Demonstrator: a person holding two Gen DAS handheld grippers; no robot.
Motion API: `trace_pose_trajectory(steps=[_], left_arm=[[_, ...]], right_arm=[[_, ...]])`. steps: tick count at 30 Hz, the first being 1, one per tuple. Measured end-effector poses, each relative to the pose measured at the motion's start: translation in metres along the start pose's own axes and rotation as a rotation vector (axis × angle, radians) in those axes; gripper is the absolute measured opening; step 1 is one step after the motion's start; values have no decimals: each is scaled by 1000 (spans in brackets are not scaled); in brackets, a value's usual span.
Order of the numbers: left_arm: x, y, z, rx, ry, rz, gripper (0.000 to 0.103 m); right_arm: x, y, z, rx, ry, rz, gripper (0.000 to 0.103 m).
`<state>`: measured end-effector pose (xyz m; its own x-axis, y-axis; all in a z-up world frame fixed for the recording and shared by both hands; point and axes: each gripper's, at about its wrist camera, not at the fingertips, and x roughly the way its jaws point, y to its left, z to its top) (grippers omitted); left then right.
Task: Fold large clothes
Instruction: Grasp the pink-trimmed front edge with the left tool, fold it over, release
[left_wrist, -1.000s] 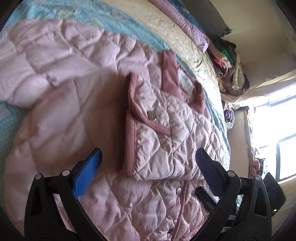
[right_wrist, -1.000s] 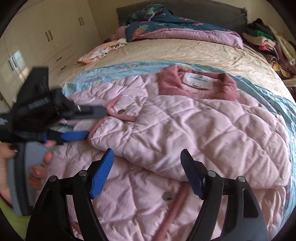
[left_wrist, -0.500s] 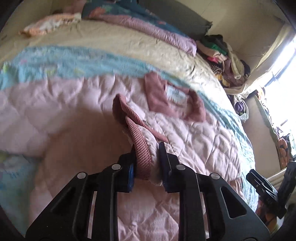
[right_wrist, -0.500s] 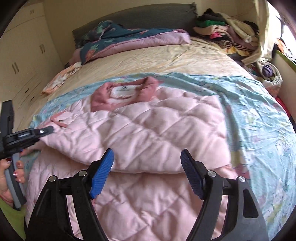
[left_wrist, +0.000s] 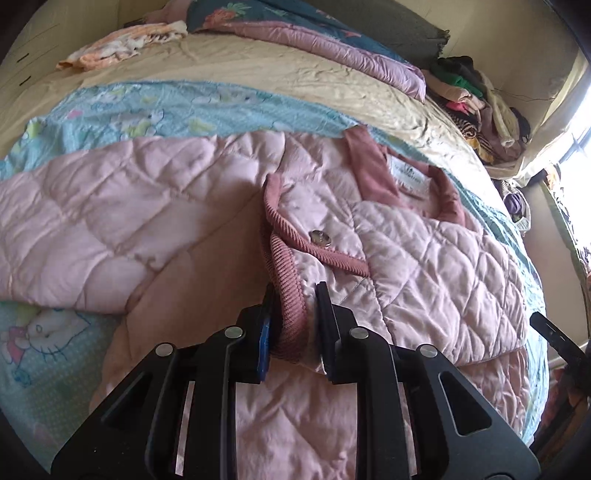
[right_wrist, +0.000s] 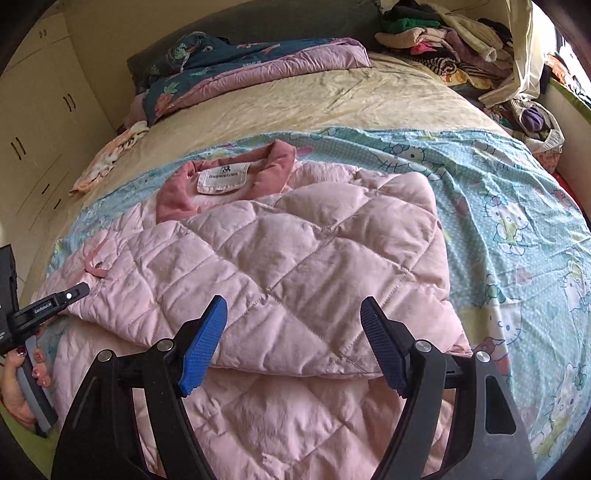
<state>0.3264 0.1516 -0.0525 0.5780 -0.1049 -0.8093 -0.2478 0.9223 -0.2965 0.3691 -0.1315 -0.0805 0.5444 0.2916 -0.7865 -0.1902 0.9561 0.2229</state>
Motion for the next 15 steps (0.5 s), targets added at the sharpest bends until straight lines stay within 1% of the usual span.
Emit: trace_pose_trajectory(steps=[2, 5, 8, 11, 15], left_arm=[[2, 2, -3, -4, 6, 0, 14], [3, 1, -6, 0, 8, -2, 14], [5, 0, -8, -1, 15, -11, 14], [7, -1, -9, 2, 20, -9, 14], [4, -2, -10, 11, 20, 5, 17]], right_arm=[[12, -3, 0, 16, 35, -28, 74], [31, -18, -6, 72, 90, -77, 74], [42, -29, -12, 102, 98, -66, 74], [47, -30, -14, 108, 97, -64, 74], [35, -26, -14, 105, 82, -61, 74]])
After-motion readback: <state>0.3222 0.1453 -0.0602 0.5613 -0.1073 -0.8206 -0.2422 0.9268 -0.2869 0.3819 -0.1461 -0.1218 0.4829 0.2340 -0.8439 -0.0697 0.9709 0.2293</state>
